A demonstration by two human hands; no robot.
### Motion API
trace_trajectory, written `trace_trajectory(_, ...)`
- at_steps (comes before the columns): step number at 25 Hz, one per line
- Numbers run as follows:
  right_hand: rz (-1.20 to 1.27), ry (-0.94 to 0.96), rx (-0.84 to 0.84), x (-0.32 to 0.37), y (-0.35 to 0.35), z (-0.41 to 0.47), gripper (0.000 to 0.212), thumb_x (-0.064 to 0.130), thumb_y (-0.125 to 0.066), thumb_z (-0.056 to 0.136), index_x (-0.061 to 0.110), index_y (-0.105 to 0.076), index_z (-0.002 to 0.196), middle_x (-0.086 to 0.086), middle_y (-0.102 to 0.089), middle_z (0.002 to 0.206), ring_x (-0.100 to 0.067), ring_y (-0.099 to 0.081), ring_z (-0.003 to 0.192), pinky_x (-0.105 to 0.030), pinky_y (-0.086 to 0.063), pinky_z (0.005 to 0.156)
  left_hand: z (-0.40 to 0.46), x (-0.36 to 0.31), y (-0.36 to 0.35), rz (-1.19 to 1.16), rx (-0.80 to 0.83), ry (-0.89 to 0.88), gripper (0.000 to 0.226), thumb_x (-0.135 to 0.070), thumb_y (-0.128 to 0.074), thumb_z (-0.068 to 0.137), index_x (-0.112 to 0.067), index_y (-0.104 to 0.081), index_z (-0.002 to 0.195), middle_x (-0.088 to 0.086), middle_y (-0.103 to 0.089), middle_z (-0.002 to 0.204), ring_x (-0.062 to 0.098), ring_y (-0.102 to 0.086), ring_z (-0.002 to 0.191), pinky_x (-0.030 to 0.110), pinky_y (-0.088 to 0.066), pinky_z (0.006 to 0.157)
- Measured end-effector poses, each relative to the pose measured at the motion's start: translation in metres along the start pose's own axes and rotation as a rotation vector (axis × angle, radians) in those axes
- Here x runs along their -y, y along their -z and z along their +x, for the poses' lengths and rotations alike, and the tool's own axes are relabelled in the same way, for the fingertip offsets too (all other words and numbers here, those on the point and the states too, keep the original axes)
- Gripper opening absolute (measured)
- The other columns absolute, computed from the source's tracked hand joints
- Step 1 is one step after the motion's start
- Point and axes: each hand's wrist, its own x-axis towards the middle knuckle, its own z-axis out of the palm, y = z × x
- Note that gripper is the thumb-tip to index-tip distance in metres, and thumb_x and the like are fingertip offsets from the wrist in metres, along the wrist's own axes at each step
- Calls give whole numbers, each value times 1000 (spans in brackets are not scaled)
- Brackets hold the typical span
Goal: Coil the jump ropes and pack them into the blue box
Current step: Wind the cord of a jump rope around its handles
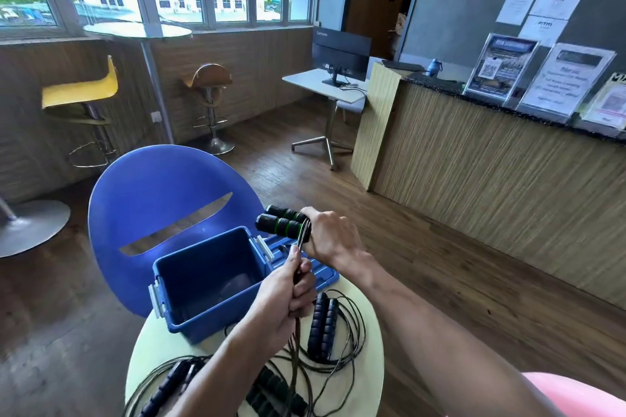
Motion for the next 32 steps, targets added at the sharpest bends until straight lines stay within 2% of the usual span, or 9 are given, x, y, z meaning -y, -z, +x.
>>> trace_trajectory(8,44,-10,75,0,-1,5,29,34,-63,87,17,-63,111,-12,-73,100,-36,-70,94,-30,-40,66,-15,-5,3,377,-112,-187,36,-31,-32,105,-9,-42,79,-1,-25,43,8,-19,33,16,-19,32)
trace_trajectory(13,42,-60,95,8,-6,8,21,33,-62,87,19,-61,102,-10,-73,97,-35,-70,92,-31,-41,65,-14,-1,6,597,-258,-175,38,-29,-34,105,-4,-56,87,-4,-30,38,8,-23,30,18,-21,32)
trace_trajectory(17,92,31,212,-6,-20,-12,13,33,-59,97,31,-56,110,0,-61,132,-14,-61,113,-15,-46,71,-13,-22,-2,670,-237,-238,39,-23,-32,106,-4,-57,83,-6,-33,36,5,-26,29,15,-24,32)
trace_trajectory(18,122,24,210,-5,-18,-12,9,33,-58,99,33,-54,107,2,-61,130,-11,-61,109,-14,-46,67,-12,-24,-2,673,-224,-260,38,-23,-32,106,-5,-55,81,-5,-33,37,5,-26,29,14,-25,32)
trace_trajectory(19,70,29,128,-2,-14,-4,7,33,-58,97,29,-54,101,-2,-68,119,-17,-67,101,-24,-45,62,-13,-24,-1,675,-212,-274,37,-23,-32,106,-5,-53,80,-4,-33,38,5,-26,30,14,-24,33)
trace_trajectory(22,114,-31,22,10,6,10,17,30,-62,88,18,-58,99,-9,-71,90,-32,-68,82,-29,-38,60,-15,-9,13,722,-180,-326,36,-26,-32,105,-8,-48,78,0,-35,44,10,-27,35,22,-25,37)
trace_trajectory(26,191,-5,139,10,18,6,25,27,-71,79,22,-60,101,-1,-68,82,-24,-67,75,-30,-49,58,-6,8,47,836,-66,-397,37,-23,-32,106,-5,-50,79,10,-63,55,25,-57,46,35,-49,54)
trace_trajectory(29,286,39,257,14,27,5,31,34,-79,71,25,-62,96,1,-69,84,-21,-67,76,-37,-57,67,5,-4,67,1093,-39,-503,39,-39,-37,102,-13,-59,84,-5,-75,80,9,-70,77,29,-53,79)
trace_trajectory(32,297,148,358,16,37,-2,39,39,-86,64,27,-61,92,3,-69,85,-18,-67,77,-41,-59,71,19,-17,88,1347,-9,-575,53,-62,-31,94,-18,-59,99,-8,-74,88,6,-69,80,29,-53,72)
